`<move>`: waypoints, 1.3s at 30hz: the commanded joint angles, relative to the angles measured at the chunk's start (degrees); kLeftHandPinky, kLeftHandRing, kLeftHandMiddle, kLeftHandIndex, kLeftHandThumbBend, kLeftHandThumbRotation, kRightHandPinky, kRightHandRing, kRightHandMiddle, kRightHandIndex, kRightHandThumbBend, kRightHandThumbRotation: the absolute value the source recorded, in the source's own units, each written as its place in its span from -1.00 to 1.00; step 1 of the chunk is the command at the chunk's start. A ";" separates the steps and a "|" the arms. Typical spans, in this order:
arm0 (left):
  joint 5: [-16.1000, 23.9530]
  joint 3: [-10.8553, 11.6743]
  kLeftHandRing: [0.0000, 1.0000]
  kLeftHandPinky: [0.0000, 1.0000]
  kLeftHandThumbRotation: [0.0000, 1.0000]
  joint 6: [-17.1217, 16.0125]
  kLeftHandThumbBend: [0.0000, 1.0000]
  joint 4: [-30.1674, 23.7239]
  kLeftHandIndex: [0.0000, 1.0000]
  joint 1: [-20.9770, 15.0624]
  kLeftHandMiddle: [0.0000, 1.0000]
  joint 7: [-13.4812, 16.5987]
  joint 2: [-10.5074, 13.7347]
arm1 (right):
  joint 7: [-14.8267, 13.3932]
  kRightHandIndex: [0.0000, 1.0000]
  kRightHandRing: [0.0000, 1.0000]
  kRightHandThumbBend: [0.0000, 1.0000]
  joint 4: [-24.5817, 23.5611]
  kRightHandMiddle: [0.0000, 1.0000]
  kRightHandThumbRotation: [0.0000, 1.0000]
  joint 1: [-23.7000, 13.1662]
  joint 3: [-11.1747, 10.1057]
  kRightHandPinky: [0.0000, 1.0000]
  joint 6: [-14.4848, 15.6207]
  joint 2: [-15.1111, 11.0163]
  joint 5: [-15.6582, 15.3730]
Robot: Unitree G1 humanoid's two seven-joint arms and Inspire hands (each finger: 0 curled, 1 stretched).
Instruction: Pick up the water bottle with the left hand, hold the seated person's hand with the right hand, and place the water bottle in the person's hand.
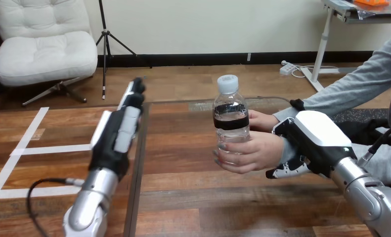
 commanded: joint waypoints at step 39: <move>-3.12 4.22 1.00 1.00 1.00 3.08 0.95 -16.53 1.00 7.53 1.00 2.94 1.03 | -2.33 -0.08 -0.27 0.76 -7.02 -0.14 -0.74 -3.94 1.21 -0.40 5.28 -1.36 -5.58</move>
